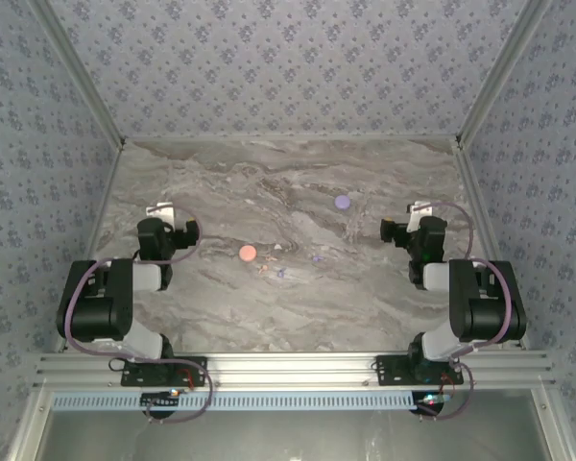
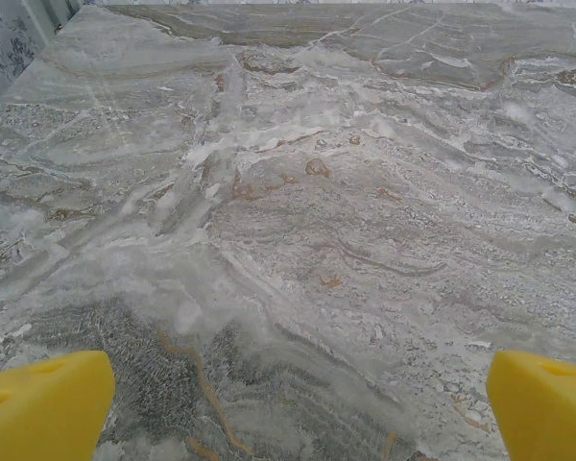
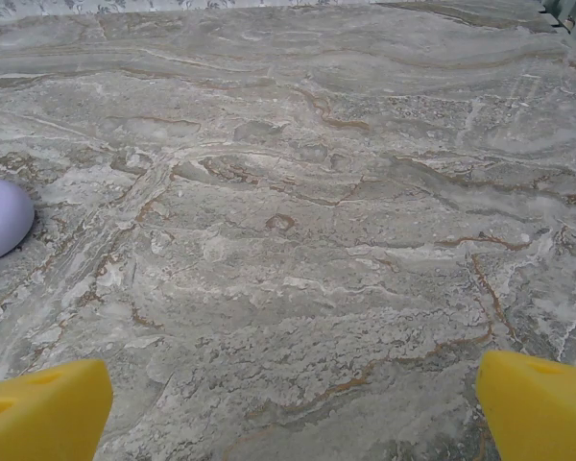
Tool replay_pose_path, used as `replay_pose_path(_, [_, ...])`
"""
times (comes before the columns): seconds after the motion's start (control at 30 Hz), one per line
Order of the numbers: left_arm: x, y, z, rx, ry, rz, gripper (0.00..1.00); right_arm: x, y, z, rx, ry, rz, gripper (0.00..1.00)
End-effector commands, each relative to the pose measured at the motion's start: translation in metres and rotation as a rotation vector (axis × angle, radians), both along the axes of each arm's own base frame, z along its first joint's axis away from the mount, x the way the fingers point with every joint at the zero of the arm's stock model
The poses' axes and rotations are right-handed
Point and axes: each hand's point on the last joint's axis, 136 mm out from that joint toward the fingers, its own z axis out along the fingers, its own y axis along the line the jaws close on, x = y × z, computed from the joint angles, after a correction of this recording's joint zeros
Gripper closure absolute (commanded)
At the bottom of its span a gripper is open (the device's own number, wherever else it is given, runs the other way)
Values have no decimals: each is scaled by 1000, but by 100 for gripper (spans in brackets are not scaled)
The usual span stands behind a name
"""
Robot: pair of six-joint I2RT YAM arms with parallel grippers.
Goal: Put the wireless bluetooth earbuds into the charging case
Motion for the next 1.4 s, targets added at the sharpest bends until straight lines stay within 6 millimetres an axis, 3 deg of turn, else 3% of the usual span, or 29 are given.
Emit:
replay_pose_path(0.0, [7,3,10,-9,-35,14,1,3,-1,3,-13,-18,-4,0])
replay_pose_path(0.83, [7,3,10,-10,-37,15,1,3,-4,5,-20,-14,-27,0])
replay_pose_path(1.1, [1,17,37,-8,-30,104,1,-3,-21,29,1,64,-148,0])
replay_pose_path(1.23, [1,15,59,-52,11,117,1,-5,-20,42,59,134,-175,0])
replay_pose_path(1.37, [5,1,78,-147,74,77,1,0,-5,48,104,233,-120,0])
